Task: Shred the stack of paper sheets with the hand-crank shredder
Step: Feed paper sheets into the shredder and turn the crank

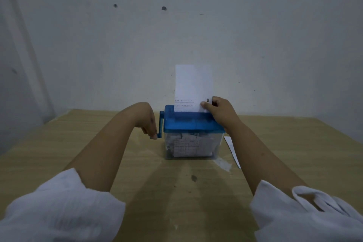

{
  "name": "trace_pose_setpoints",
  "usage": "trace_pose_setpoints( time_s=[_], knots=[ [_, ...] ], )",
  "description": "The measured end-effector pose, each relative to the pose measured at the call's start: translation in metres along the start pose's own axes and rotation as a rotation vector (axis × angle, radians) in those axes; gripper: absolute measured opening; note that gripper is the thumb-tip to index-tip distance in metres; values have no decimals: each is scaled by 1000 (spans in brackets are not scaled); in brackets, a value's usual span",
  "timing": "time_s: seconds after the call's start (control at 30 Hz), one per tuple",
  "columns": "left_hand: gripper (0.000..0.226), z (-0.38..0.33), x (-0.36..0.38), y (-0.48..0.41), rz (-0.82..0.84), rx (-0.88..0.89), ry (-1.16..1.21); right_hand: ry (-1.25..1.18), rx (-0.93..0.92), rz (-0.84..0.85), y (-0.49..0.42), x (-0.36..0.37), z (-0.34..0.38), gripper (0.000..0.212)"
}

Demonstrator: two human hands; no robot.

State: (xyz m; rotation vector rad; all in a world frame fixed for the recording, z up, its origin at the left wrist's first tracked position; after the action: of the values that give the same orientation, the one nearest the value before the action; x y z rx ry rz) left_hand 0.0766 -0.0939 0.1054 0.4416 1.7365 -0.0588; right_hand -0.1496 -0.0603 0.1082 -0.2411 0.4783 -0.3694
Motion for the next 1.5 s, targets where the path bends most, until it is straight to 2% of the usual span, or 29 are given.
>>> trace_pose_setpoints(
  time_s=[0.07, 0.17, 0.23, 0.4, 0.57, 0.63, 0.7, 0.77, 0.8, 0.87, 0.93, 1.0, 1.03, 1.1, 1.17, 1.37, 1.43, 1.5],
  knots=[
    [39, 1, 5, -5, -6, -5, 6, 110, -9, 0, -2, 2, -2, 29],
    [47, 0, 20, -18, 0, -63, -140, 270, -24, -7, -5, 4, -4, 37],
    [53, 0, 23, -30, -63, -112, -213, 301, -40, -32, -4, 4, -3, 41],
    [62, 2, 20, -46, -152, -181, -158, 208, -61, -56, -2, 4, -4, 60],
    [45, 8, 27, -39, -214, -163, -14, 67, -96, -34, 6, 3, -7, 71],
    [38, 15, 33, -34, -249, -143, 133, -30, -193, -137, 20, -4, -6, 72],
    [34, 22, 35, -26, -320, -150, 367, -4, -412, -371, 43, -15, 2, 59],
    [38, 31, 41, -17, -391, -259, 839, 111, -613, -489, 64, -11, 10, 42],
    [45, 32, 47, -13, -370, -312, 1117, 180, -685, -463, 70, -3, 14, 37],
    [66, 22, 64, -9, -193, -411, 1554, 337, -766, -334, 74, 19, 19, 35],
    [87, 4, 75, -2, 11, -468, 1744, 479, -752, -199, 69, 40, 17, 44],
    [95, -11, 73, 1, 102, -452, 1741, 577, -697, -113, 62, 54, 12, 56],
    [93, -16, 69, -1, 93, -440, 1726, 613, -686, -115, 60, 57, 11, 59],
    [78, -25, 60, -1, 83, -450, 1730, 635, -687, -160, 58, 58, 8, 61],
    [53, -29, 52, -6, 69, -461, 1705, 593, -681, -167, 57, 58, 5, 60],
    [37, -45, 34, -17, -2, -309, 1671, 571, -693, -226, 56, 59, 8, 55],
    [27, -45, 34, -15, -1, -316, 1621, 565, -707, -243, 56, 58, 8, 53],
    [29, -42, 35, -14, 5, -340, 1542, 567, -719, -247, 57, 58, 8, 54]
  ],
)
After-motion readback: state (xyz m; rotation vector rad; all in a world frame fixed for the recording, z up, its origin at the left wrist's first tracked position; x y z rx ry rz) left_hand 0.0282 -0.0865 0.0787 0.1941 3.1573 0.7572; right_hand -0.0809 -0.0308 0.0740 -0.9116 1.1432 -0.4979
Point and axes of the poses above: each hand's wrist, its own y-axis away from the middle knuckle, its own x-axis out of the palm, z = x × y, the point moved 6 cm from there along -y, towards the middle knuckle, and after that the axes turned 4 degrees about -y, right-handed, at the moved point
